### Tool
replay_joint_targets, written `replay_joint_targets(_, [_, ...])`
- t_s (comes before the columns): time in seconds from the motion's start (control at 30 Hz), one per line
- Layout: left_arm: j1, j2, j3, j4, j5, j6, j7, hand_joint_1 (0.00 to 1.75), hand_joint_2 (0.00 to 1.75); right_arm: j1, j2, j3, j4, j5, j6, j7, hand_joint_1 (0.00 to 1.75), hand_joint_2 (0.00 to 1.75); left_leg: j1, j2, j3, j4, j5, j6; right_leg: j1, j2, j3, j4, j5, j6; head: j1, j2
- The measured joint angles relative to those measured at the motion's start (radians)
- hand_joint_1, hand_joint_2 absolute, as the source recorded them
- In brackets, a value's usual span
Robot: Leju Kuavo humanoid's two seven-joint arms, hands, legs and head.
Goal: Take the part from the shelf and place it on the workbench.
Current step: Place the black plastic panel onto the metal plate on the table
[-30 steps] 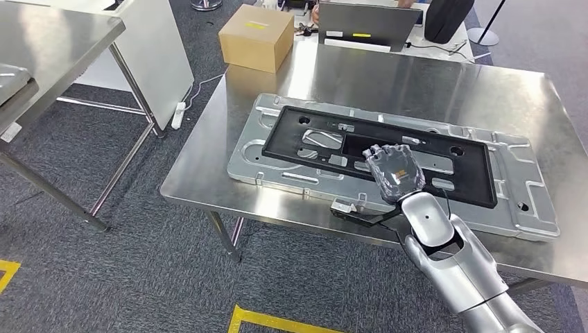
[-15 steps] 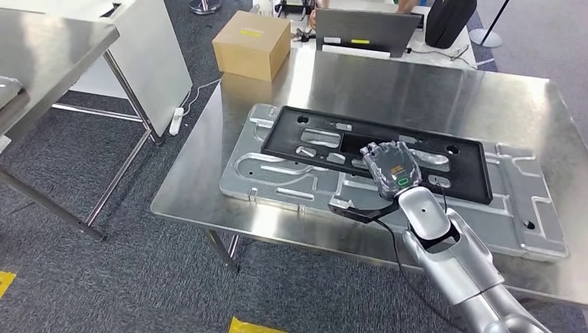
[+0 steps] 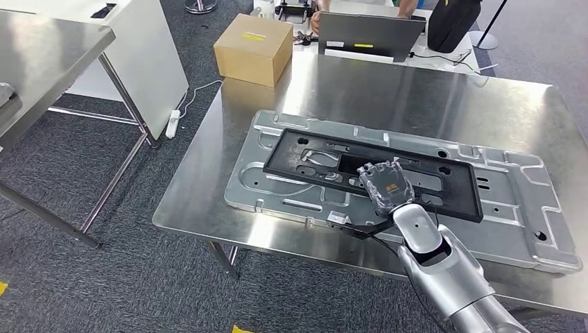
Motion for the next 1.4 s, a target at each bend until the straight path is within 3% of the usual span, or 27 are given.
replay_joint_targets(0.07, [-0.002,-0.001,0.007,0.000,0.004,-0.008,0.000,0.00,1.75,0.004,0.000,-0.003,0.011,0.000,-0.003,-0.003,0.00,0.00,-0.002,-0.001,0.000,0.000,-0.001,0.002,0.000,-0.001,0.003,-0.006,0.001,-0.002,0.000,0.000])
replay_joint_targets(0.27, [-0.004,-0.002,0.015,0.005,0.001,-0.011,0.021,0.00,1.75,0.005,0.000,-0.012,0.035,0.000,-0.014,-0.006,0.00,0.00,-0.003,-0.001,0.001,0.000,-0.004,0.011,-0.001,-0.001,0.008,-0.017,0.006,0.010,0.000,0.000])
replay_joint_targets(0.4, [-0.004,-0.002,0.017,0.005,-0.004,0.001,0.031,0.00,0.00,0.006,0.000,-0.022,0.043,0.000,-0.016,-0.006,0.00,0.00,-0.005,-0.001,0.001,0.001,-0.004,0.015,-0.003,-0.001,0.008,-0.018,0.007,0.029,0.000,0.000])
replay_joint_targets(0.9, [-0.005,-0.002,0.042,0.005,-0.008,0.004,0.027,0.00,0.00,0.021,0.001,-0.033,0.025,0.018,-0.054,-0.009,0.00,0.00,-0.004,0.000,0.004,0.001,-0.001,0.016,-0.001,-0.001,0.008,-0.013,0.007,0.032,0.000,0.000])
replay_joint_targets(1.4, [-0.008,-0.004,0.063,0.005,-0.040,0.006,0.029,0.00,0.00,0.059,0.008,0.005,-0.248,-0.011,-0.093,-0.073,0.00,0.00,-0.003,0.000,0.004,0.001,-0.001,0.016,-0.001,-0.001,0.007,-0.012,0.007,0.032,0.000,0.000])
